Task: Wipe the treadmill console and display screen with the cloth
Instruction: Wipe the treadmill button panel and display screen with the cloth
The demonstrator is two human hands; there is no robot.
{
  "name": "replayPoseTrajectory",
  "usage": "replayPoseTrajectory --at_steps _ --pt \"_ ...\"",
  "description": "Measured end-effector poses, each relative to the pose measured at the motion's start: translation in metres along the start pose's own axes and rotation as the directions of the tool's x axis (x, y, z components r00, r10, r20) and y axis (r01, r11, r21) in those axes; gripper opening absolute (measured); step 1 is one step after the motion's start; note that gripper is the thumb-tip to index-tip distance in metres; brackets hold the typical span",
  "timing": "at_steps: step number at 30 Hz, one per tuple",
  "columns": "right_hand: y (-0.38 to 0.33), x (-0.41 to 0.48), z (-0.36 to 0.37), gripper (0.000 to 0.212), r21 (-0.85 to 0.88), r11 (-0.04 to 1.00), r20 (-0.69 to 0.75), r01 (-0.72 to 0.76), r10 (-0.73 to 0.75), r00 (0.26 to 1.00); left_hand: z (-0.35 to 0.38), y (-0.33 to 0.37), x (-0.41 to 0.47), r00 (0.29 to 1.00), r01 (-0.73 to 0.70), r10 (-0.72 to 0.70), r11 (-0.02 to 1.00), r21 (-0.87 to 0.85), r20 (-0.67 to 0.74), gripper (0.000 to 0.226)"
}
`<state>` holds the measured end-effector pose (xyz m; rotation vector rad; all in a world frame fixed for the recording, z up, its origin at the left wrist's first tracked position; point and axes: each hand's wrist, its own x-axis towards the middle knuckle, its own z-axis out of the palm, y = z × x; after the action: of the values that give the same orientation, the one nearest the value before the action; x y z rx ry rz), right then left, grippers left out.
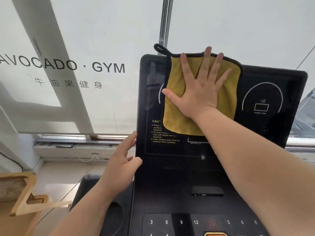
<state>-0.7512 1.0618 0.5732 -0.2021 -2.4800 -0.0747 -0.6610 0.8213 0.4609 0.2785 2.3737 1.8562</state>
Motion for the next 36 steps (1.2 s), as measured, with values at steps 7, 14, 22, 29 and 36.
replayPoseTrajectory --at_steps 7,14,22,29,36 --pt "-0.054 -0.057 0.031 0.100 -0.026 0.949 0.042 0.315 -0.314 0.948 -0.004 -0.010 0.004 0.999 -0.012 0.009 0.996 -0.086 -0.033 0.074" --pt "-0.008 -0.131 0.060 0.097 -0.082 0.877 0.111 0.473 -0.464 0.879 0.002 -0.033 -0.002 0.998 0.025 -0.026 1.000 -0.017 -0.056 0.068" --pt "0.008 -0.023 0.009 0.102 -0.051 0.997 0.033 0.060 -0.058 0.998 -0.007 -0.032 -0.007 0.998 0.054 -0.054 0.999 -0.006 0.043 0.068" --pt "-0.073 0.006 0.006 0.100 -0.008 0.991 0.004 0.131 -0.131 0.991 -0.013 -0.039 -0.015 0.991 0.055 -0.065 0.994 0.092 0.114 0.074" --pt "-0.076 -0.116 0.060 0.101 -0.014 0.938 0.078 0.346 -0.344 0.936 -0.014 -0.054 -0.015 0.989 0.128 -0.132 0.990 0.059 0.060 0.054"
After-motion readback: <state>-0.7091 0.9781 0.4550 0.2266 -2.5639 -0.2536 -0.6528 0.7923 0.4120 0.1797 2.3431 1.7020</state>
